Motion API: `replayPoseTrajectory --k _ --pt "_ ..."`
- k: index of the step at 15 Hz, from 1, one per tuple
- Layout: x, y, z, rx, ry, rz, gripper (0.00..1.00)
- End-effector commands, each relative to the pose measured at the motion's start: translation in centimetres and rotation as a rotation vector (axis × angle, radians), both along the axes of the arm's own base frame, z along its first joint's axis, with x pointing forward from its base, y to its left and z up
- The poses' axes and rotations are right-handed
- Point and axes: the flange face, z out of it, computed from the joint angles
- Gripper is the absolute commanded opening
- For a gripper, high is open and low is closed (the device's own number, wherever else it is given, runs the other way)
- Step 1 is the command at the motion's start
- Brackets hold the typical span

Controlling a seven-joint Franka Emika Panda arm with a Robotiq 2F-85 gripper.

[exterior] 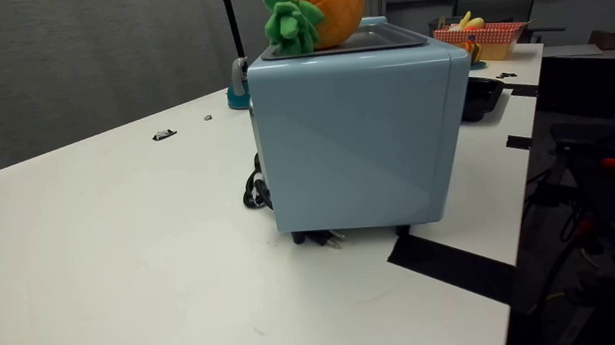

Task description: Push the button on the top of the breakfast maker

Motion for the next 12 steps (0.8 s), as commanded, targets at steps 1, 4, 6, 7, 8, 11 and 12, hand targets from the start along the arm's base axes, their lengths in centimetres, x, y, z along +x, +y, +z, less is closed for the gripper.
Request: replayPoseTrajectory --k 1,4,6,7,8,11,12 --pt "1.3 -0.7 -0.1 -0.002 -0.002 -0.046 1.00" --pt "2.0 -1.1 -0.1 -0.004 0.002 -0.077 0.74" --pt "2.5 -1.5 -0.2 -0.005 0.002 -0.099 0.69" --pt "2.8 -1.7 -0.2 -0.010 -0.001 -0.111 0.60" --pt "3.0 -1.8 -0.2 -0.011 -0.001 -0.121 0.53" --pt "4.0 -2.0 -0.5 -0.020 -0.002 -0.148 0.30" --pt "4.2 -2.1 -0.7 -0.020 -0.003 -0.155 0.22"
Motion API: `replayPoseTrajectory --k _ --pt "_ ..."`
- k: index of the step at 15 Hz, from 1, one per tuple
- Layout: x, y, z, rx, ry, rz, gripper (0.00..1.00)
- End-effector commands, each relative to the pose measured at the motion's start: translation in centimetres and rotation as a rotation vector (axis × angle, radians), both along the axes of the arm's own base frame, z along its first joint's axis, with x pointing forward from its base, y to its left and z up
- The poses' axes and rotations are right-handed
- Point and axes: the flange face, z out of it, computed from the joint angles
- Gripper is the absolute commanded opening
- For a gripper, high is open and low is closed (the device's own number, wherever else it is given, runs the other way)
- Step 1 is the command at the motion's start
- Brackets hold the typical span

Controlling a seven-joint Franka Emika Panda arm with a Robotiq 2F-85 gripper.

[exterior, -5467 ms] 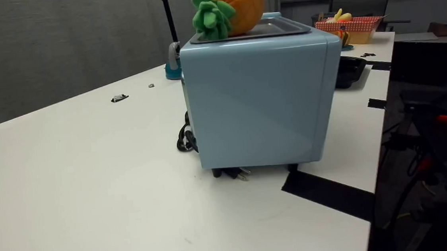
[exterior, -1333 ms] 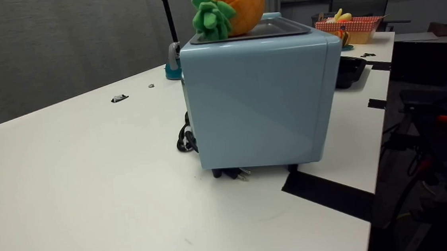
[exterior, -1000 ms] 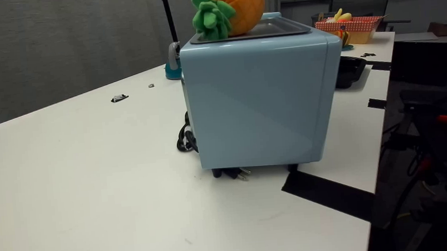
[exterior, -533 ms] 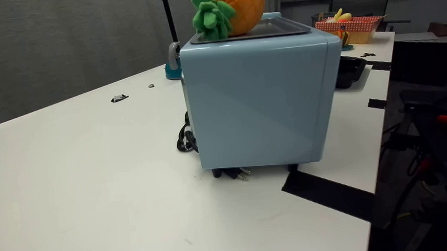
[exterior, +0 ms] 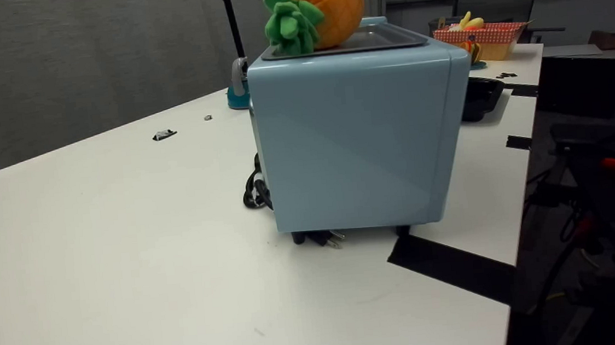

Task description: Push the button on the top of the breakfast maker

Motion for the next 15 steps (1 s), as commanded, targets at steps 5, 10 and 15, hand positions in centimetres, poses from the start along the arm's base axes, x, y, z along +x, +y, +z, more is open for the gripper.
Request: replayPoseTrajectory --k 5,10,15 --pt "2.7 0.1 -1.0 -0.022 0.007 -0.063 0.00" --pt "3.3 0.3 -2.2 -0.021 0.023 -0.090 0.00" --pt "2.9 -0.4 -3.1 -0.015 0.040 -0.110 0.00"
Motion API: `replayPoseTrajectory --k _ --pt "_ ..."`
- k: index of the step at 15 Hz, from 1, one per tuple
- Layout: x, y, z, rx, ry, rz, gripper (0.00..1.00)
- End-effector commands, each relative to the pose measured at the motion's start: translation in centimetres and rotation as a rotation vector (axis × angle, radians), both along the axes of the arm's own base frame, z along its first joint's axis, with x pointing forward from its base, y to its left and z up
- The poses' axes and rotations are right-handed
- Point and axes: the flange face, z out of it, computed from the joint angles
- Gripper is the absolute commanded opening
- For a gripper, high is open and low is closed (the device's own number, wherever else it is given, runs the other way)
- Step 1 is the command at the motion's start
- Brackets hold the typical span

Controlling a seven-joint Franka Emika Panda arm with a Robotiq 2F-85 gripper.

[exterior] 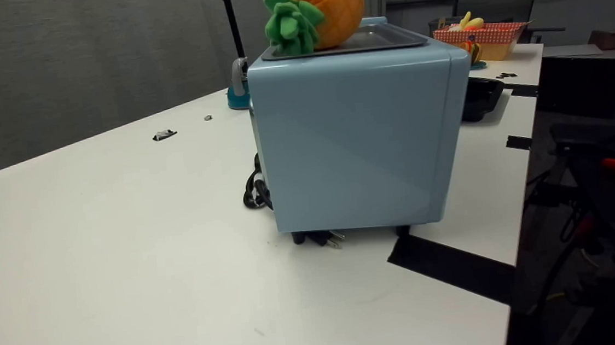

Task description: Push the button on the top of the breakfast maker

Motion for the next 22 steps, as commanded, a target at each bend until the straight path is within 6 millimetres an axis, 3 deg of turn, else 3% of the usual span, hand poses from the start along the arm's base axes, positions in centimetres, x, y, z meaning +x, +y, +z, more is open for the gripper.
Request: replayPoseTrajectory --k 1,15,22 --pt "0.2 -0.4 0.0 -0.018 0.009 -0.023 0.00" --pt "0.2 -1.0 -2.6 -0.024 0.056 -0.044 0.00" --pt "0.3 -1.4 -5.1 -0.031 0.095 -0.057 0.00"
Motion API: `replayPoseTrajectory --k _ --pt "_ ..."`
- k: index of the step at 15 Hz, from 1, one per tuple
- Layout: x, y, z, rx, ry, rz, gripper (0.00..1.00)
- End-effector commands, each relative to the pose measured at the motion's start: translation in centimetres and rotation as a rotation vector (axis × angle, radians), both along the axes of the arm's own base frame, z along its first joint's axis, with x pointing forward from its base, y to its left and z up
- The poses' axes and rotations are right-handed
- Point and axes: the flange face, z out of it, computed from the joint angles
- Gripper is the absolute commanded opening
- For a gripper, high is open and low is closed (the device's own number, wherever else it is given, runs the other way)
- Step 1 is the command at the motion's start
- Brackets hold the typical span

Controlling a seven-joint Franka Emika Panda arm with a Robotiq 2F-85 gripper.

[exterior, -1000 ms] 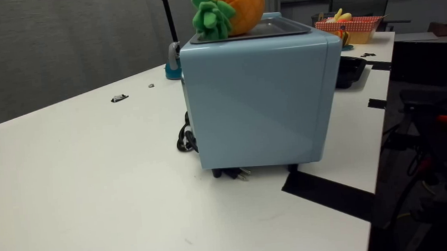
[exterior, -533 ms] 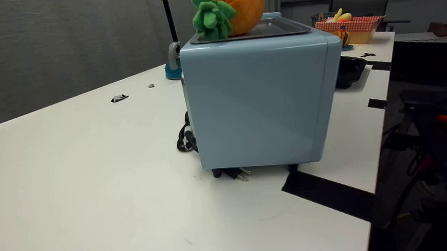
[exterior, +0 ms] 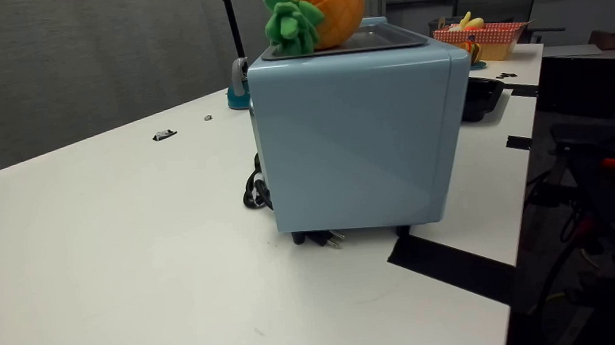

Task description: Push the button on the top of the breakfast maker

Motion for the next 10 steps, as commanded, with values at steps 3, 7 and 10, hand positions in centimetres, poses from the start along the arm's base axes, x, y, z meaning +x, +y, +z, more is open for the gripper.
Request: replayPoseTrajectory --k 3,7,10 --pt "0.3 0.0 -2.1 -0.034 0.035 -0.025 0.00" --pt "1.2 -0.2 -5.7 -0.054 0.028 -0.043 0.00" --pt "0.9 -0.3 -7.5 -0.054 0.064 -0.054 0.00"
